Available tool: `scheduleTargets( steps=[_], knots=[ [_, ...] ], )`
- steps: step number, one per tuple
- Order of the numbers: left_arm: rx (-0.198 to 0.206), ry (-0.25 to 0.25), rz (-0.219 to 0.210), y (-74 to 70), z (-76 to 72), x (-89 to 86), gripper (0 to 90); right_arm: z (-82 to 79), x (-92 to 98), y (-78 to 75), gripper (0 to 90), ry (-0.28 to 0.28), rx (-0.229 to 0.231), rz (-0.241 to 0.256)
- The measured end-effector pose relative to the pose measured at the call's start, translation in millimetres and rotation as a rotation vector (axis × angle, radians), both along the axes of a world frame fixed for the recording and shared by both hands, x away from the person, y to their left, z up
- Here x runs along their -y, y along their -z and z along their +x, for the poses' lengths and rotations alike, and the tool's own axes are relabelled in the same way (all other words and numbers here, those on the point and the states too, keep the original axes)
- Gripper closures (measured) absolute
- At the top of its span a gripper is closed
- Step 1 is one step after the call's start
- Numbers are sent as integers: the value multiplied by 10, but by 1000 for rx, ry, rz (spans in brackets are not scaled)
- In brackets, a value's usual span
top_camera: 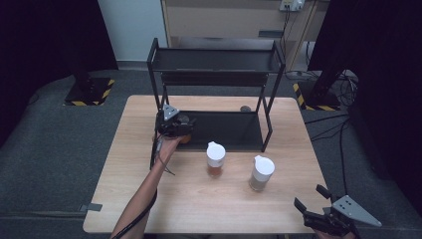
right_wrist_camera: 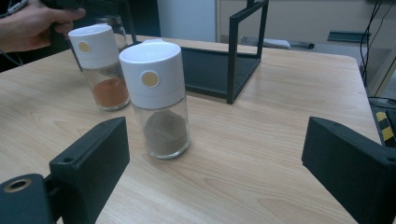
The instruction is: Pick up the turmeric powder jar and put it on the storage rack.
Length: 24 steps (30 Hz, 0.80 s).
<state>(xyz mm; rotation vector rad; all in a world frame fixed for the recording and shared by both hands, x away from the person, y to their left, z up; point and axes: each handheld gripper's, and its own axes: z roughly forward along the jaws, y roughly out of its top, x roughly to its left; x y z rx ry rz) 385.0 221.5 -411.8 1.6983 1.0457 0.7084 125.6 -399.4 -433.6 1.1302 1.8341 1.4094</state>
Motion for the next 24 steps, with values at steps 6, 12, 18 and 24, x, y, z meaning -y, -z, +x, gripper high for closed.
scheduleTargets(
  steps=[6,12,18,24],
  knots=[
    [2,29,-4,-131,-56,-61,33,-2,0,0,78,2,0,1],
    [14,73,-7,-304,-165,-134,28,-2,-7,-3,77,2,0,-3],
    [23,125,-31,-419,-258,-224,27,-1,-14,-5,77,1,1,-8],
    [47,178,-5,-567,-420,-261,28,0,-15,-6,77,0,1,-10]
  ],
)
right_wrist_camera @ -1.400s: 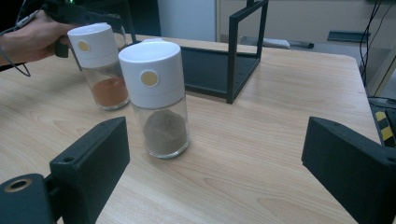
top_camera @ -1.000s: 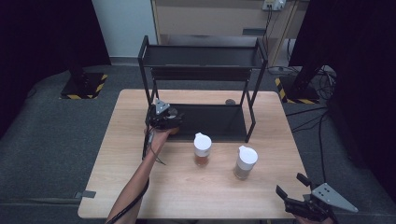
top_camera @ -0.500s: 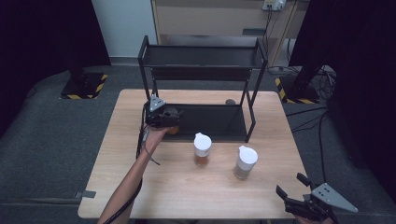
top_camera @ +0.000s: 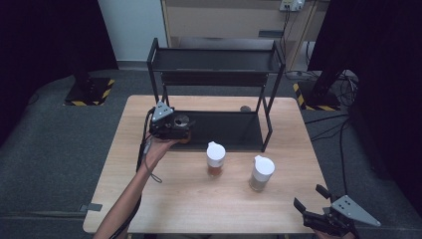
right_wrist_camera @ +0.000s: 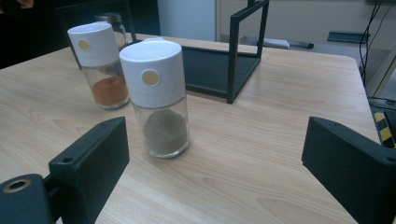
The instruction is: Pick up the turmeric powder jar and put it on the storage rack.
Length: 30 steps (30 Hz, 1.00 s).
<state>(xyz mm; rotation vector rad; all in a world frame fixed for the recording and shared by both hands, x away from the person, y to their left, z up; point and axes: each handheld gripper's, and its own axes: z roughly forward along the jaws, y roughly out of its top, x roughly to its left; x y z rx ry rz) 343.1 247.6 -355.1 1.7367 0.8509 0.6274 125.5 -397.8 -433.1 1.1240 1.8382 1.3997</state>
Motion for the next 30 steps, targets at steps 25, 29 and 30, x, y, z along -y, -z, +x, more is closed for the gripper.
scheduleTargets(
  steps=[25,29,30],
  knots=[
    [99,155,-14,-260,-872,-341,28,6,-14,-1,76,3,-3,-8],
    [100,158,-20,-203,-996,-423,28,9,-23,-3,76,6,-6,-11],
    [100,160,-24,-183,-1021,-444,28,7,-26,-4,76,5,-5,-13]
  ],
)
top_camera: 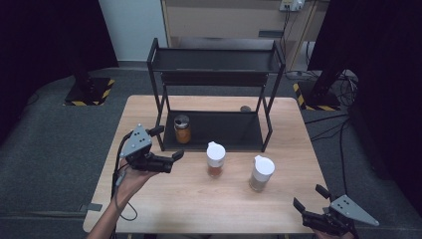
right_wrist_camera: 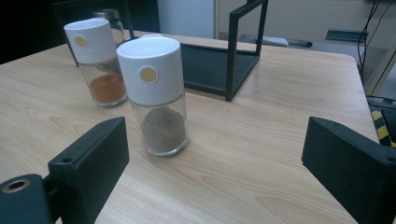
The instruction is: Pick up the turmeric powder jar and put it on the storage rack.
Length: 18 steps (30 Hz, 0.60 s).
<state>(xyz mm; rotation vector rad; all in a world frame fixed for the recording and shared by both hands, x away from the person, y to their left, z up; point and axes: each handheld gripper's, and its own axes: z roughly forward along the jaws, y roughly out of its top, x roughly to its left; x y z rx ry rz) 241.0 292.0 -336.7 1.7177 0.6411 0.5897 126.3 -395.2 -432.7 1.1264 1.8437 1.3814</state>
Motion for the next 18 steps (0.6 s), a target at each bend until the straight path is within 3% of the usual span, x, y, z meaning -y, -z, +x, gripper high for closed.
scheduleTargets(
  steps=[6,18],
  knots=[
    [-5,-16,6,134,-144,-98,28,-1,-3,0,76,6,0,-3],
    [-51,-36,0,500,-427,-250,27,-19,-12,-5,74,13,1,-9]
  ],
)
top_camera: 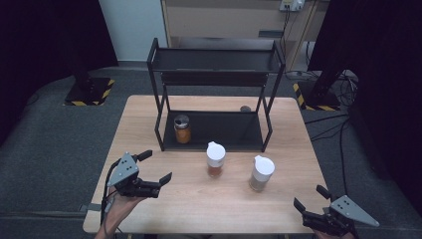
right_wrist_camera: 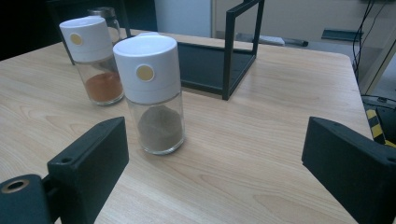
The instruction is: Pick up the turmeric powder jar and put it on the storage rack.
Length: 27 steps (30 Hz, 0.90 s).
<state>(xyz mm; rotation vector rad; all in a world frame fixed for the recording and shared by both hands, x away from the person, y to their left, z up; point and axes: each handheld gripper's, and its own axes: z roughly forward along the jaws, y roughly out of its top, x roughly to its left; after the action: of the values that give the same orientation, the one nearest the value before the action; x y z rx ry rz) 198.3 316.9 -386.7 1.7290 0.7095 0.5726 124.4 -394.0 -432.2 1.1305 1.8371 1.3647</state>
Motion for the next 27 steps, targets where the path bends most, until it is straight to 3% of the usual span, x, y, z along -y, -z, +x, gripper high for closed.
scheduleTargets(
  steps=[7,12,17,22,27],
  knots=[
    [8,-4,-1,120,-115,-20,28,-32,9,0,75,7,2,2],
    [-23,-5,-22,216,-164,-62,31,-42,12,0,75,10,2,3],
    [-24,-40,-19,328,-253,-75,27,-43,12,0,75,8,2,1],
    [-38,-56,-54,505,-297,-155,27,-39,10,-1,75,5,2,-1],
    [-34,-76,-29,566,-313,-187,28,-33,12,1,75,5,0,-1]
  ],
)
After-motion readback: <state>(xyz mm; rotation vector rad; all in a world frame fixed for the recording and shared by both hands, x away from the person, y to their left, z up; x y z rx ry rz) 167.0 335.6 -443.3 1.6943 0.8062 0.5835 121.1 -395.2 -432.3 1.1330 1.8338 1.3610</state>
